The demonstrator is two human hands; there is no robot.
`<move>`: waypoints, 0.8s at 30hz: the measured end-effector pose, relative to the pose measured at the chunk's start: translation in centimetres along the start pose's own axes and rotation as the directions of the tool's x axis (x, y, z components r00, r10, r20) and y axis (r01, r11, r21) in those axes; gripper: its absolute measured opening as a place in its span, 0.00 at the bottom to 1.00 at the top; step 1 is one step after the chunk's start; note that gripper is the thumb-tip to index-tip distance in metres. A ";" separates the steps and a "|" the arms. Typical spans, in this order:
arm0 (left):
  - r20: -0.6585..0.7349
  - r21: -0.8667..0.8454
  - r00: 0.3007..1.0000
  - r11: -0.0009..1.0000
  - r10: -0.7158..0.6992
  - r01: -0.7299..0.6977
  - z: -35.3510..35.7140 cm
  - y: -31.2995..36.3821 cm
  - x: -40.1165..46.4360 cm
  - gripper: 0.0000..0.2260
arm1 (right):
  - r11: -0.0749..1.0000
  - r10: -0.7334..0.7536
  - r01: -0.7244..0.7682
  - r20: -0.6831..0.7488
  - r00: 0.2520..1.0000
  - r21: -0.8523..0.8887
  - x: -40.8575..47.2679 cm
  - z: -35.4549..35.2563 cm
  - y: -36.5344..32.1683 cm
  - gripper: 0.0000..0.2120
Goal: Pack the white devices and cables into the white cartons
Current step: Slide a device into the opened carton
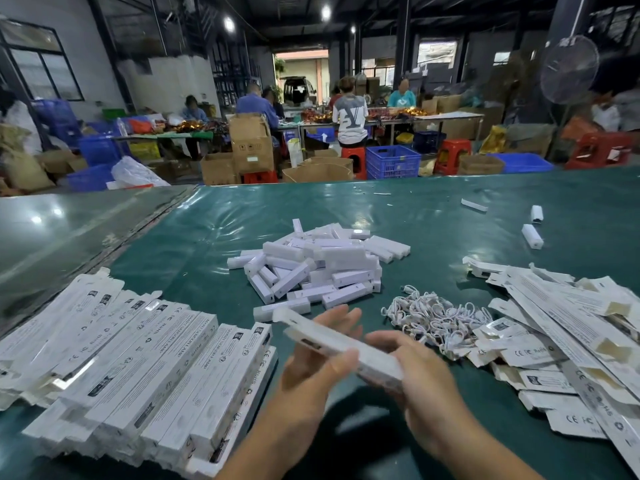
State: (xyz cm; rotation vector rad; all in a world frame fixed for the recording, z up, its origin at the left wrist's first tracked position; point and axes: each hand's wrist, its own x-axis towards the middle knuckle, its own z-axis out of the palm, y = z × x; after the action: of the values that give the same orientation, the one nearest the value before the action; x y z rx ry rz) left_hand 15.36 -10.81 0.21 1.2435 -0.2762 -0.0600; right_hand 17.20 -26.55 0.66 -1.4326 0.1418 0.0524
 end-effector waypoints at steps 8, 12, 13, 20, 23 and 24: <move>-0.257 0.431 0.923 0.888 0.288 -0.157 -1.0 1.7 0.1 0.06 | 0.399 -0.559 0.279 0.010 0.829 -0.873 3.6 -5.2 -0.1 0.10; -0.269 0.443 0.933 0.891 0.238 -0.100 -0.9 0.4 0.6 0.05 | 0.034 -0.367 0.099 0.080 0.927 -0.994 4.9 -6.5 0.7 0.16; -0.264 0.451 0.935 0.887 0.236 -0.096 -0.9 0.1 0.7 0.04 | 0.009 -0.347 0.097 0.088 0.934 -0.995 5.0 -6.5 0.8 0.18; -0.183 0.469 0.955 0.875 0.231 -0.122 -1.0 -0.7 0.9 0.10 | -0.030 -0.384 0.123 0.125 0.915 -0.992 5.2 -6.3 0.9 0.14; -0.179 0.473 0.955 0.871 0.238 -0.128 -0.9 -0.8 0.9 0.11 | -0.011 -0.376 0.109 0.106 0.920 -0.994 5.4 -6.5 0.7 0.13; -0.175 0.478 0.955 0.869 0.238 -0.129 -0.9 -0.7 0.9 0.11 | 0.022 -0.378 0.122 0.105 0.920 -0.992 5.4 -6.5 0.7 0.12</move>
State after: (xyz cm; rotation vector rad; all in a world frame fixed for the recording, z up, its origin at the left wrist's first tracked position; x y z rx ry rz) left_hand 16.54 -10.37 -0.58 1.6784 -0.2132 0.3343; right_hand 22.06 -33.14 -1.54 -2.9407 -0.0442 -0.3985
